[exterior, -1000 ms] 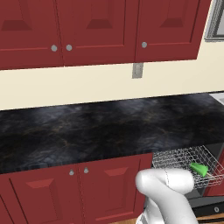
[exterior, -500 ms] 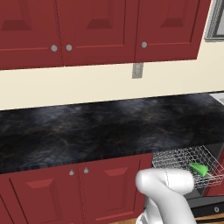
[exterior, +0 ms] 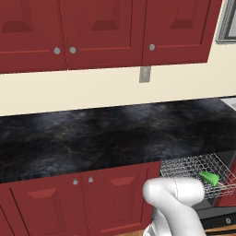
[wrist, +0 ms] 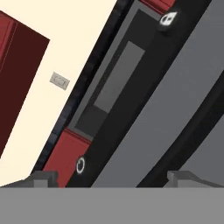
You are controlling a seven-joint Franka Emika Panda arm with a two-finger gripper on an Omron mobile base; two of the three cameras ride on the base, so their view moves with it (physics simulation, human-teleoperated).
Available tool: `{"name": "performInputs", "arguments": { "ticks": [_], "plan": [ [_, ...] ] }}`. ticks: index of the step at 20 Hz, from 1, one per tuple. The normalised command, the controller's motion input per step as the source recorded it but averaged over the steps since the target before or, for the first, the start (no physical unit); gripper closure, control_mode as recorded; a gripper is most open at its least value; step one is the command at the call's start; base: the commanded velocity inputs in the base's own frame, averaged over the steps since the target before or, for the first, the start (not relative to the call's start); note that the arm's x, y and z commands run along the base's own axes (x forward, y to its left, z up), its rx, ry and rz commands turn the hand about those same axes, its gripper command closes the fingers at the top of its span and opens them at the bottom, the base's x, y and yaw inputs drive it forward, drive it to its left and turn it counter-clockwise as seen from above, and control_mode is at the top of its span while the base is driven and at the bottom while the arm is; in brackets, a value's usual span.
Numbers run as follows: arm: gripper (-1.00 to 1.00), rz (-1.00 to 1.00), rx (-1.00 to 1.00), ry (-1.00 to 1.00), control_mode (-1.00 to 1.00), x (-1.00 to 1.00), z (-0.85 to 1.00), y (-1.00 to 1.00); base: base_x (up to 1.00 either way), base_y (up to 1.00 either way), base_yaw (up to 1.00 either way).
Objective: Pick up the cup and bowl from the counter, place them in the dishwasher, and close the dishwasher door.
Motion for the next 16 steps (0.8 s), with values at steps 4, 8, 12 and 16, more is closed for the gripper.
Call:
{"name": "performInputs", "arguments": {
  "ticks": [4, 8, 12, 16],
  "plan": [
    [-1.0, 0.0, 0.0, 0.0, -1.0, 0.28, -0.23, 0.0, 0.0, 0.0, 0.0],
    [-1.0, 0.0, 0.0, -0.01, -1.0, 0.29, -0.15, 0.0, 0.0, 0.0, 0.0],
    [-1.0, 0.0, 0.0, -0.01, -1.0, 0.14, -0.32, -0.02, 0.0, 0.0, 0.0],
    [-1.0, 0.0, 0.0, 0.0, -1.0, 0.21, -0.34, -0.06, 0.0, 0.0, 0.0]
  ]
}}
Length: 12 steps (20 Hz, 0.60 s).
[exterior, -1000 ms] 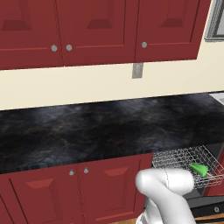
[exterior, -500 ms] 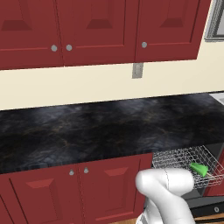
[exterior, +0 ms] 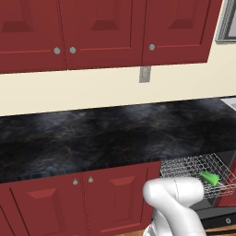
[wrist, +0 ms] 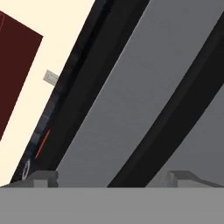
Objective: Pick up the cup and bowl from the counter, place them in the dishwasher, and close the dishwasher door.
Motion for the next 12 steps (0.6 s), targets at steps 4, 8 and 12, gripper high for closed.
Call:
{"name": "performInputs", "arguments": {
  "ticks": [4, 8, 12],
  "plan": [
    [-1.0, 0.0, 0.0, -0.01, -1.0, 0.33, -0.22, -0.08, 0.0, 0.0, 0.0],
    [-1.0, 0.0, 0.0, -0.01, -1.0, 0.28, -0.25, -0.09, 0.0, 0.0, 0.0],
    [-1.0, 0.0, 0.0, -0.03, -1.0, 0.4, -0.19, -0.13, 0.0, 0.0, 0.0]
  ]
}}
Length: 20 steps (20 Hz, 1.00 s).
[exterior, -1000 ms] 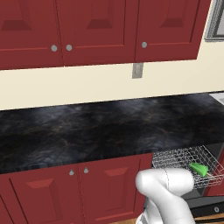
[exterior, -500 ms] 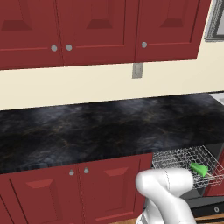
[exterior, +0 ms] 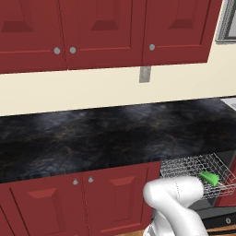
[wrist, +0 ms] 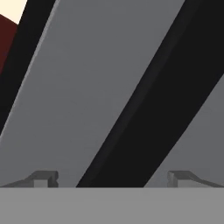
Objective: Pick up the cup and bowl from the counter, place them in the dishwasher, and close the dishwasher door.
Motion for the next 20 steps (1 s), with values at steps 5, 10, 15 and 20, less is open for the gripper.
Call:
{"name": "performInputs", "arguments": {
  "ticks": [5, 10, 15, 20],
  "plan": [
    [-1.0, 0.0, 0.0, -0.04, -1.0, 0.41, -0.11, -0.13, 0.0, 0.0, 0.0],
    [-1.0, 0.0, 0.0, -0.08, -1.0, 0.53, -0.01, -0.05, 0.0, 0.0, 0.0],
    [-1.0, 0.0, 0.0, -0.09, -1.0, 0.82, 0.0, 0.0, 0.0, 0.0, 0.0],
    [-1.0, 0.0, 0.0, -0.04, -1.0, 1.0, 0.03, 0.0, 0.0, 0.0, 0.0]
  ]
}}
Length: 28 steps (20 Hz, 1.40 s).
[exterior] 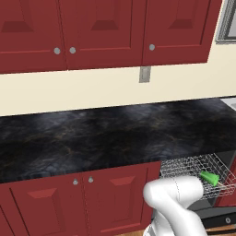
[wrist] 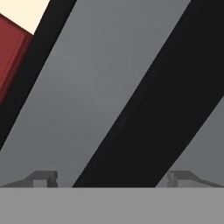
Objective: Pick up the cup and bowl from the counter, place them in the dishwasher, and close the dishwasher door.
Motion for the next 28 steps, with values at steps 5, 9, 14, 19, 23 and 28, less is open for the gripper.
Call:
{"name": "performInputs", "arguments": {
  "ticks": [5, 9, 14, 19, 23, 28],
  "plan": [
    [-1.0, 0.0, 0.0, 0.0, -1.0, 1.0, 0.0, 0.0, 0.0, 0.0, 0.0],
    [-1.0, 0.0, 0.0, 0.0, -1.0, 1.0, 0.0, 0.0, 0.0, 0.0, 0.0],
    [-1.0, -0.01, 0.0, 0.0, -1.0, 1.0, 0.01, 0.0, 0.0, 0.0, 0.0],
    [-1.0, -0.03, 0.0, 0.0, -1.0, 1.0, 0.02, 0.0, 0.0, 0.0, 0.0],
    [-1.0, -0.05, 0.01, 0.0, -1.0, 1.0, 0.02, 0.0, 0.0, 0.0, 0.0],
    [-1.0, -0.06, 0.0, 0.0, -1.0, 1.0, 0.0, 0.09, 0.0, 0.0, 0.0]
  ]
}}
